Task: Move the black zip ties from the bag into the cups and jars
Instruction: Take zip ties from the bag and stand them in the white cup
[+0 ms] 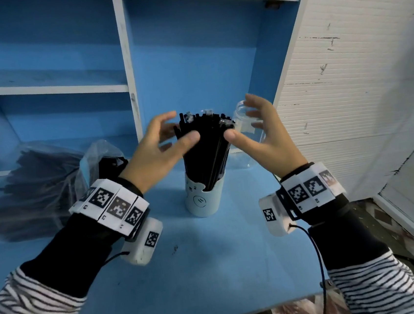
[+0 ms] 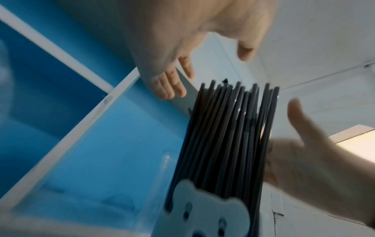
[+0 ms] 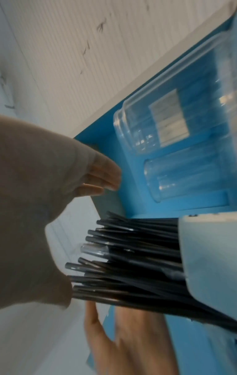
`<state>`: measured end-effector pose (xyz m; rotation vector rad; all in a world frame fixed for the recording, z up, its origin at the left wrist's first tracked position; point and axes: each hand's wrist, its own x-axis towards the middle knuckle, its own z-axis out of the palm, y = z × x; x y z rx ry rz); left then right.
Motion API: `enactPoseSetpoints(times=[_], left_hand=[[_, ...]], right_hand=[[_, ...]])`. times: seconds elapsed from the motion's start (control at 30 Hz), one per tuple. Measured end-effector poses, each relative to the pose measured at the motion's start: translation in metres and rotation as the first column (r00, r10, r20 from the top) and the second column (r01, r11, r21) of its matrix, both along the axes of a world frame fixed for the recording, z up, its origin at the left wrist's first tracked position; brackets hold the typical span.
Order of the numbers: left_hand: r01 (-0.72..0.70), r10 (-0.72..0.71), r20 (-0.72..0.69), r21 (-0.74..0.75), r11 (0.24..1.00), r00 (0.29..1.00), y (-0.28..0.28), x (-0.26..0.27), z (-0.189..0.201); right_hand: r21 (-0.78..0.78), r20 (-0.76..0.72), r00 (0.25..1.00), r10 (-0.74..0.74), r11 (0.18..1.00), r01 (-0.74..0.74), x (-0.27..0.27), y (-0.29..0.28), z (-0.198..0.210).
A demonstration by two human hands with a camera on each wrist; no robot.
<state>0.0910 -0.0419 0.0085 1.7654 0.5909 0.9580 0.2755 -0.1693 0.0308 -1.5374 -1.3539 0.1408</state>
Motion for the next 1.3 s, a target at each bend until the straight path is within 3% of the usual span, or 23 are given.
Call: enactPoseSetpoints(times=[0.1, 0.17, 0.23, 0.4, 0.53, 0.6, 0.7, 0.77, 0.87, 0.97, 1.03, 1.23, 1.3], left_hand=[[-0.168, 0.140, 0.149, 0.194, 0.966, 0.979, -0.008, -0.002, 0.025], [-0.178, 0.118, 0.192, 0.336, 0.925, 0.974, -0.013, 0.003, 0.037], [-0.132, 0.075, 0.137, 0.475, 0.870, 0.988, -0.017, 0.013, 0.042], [0.018, 0.110, -0.181, 0.591, 0.806, 0.977, -0.023, 0.029, 0.030], [0.056, 0.141, -0.295, 0.571, 0.819, 0.945, -0.023, 0.027, 0.035], [0.077, 0.101, -0.310, 0.513, 0.855, 0.945, -0.022, 0.025, 0.044], [0.003, 0.108, -0.193, 0.501, 0.866, 0.975, -0.023, 0.027, 0.056], [-0.006, 0.127, -0.181, 0.550, 0.835, 0.975, -0.025, 0.030, 0.058], [0.042, 0.161, -0.288, 0.590, 0.806, 0.944, -0.030, 0.035, 0.050], [0.038, 0.255, -0.305, 0.707, 0.706, 0.918, -0.033, 0.035, 0.044], [0.070, 0.273, -0.345, 0.723, 0.687, 0.898, -0.034, 0.033, 0.045], [0.102, 0.183, -0.447, 0.540, 0.835, 0.876, -0.030, 0.029, 0.054], [0.091, 0.241, -0.453, 0.597, 0.797, 0.859, -0.032, 0.028, 0.052]], right_hand=[[-0.219, -0.015, 0.999, 0.046, 0.975, -0.048, 0.010, -0.003, -0.018], [-0.431, 0.006, 0.993, 0.115, 0.897, -0.101, 0.009, -0.002, -0.028], [-0.538, -0.033, 0.987, 0.156, 0.830, -0.149, 0.003, 0.003, -0.038], [-0.541, -0.105, 0.969, 0.222, 0.805, -0.243, -0.006, 0.023, -0.059], [-0.518, -0.110, 0.977, 0.180, 0.829, -0.211, -0.003, 0.029, -0.063], [-0.521, -0.110, 0.979, 0.170, 0.829, -0.202, -0.003, 0.030, -0.064], [-0.517, -0.112, 0.981, 0.160, 0.833, -0.195, -0.005, 0.029, -0.063], [-0.510, -0.114, 0.982, 0.149, 0.840, -0.186, -0.009, 0.029, -0.063], [-0.505, -0.105, 0.985, 0.137, 0.846, -0.172, -0.013, 0.030, -0.063], [-0.511, -0.096, 0.986, 0.136, 0.843, -0.166, -0.016, 0.031, -0.061], [-0.516, -0.101, 0.985, 0.141, 0.839, -0.173, -0.016, 0.030, -0.060], [-0.525, -0.087, 0.985, 0.147, 0.834, -0.170, -0.019, 0.030, -0.059], [-0.525, -0.079, 0.986, 0.149, 0.834, -0.168, -0.022, 0.032, -0.060]])
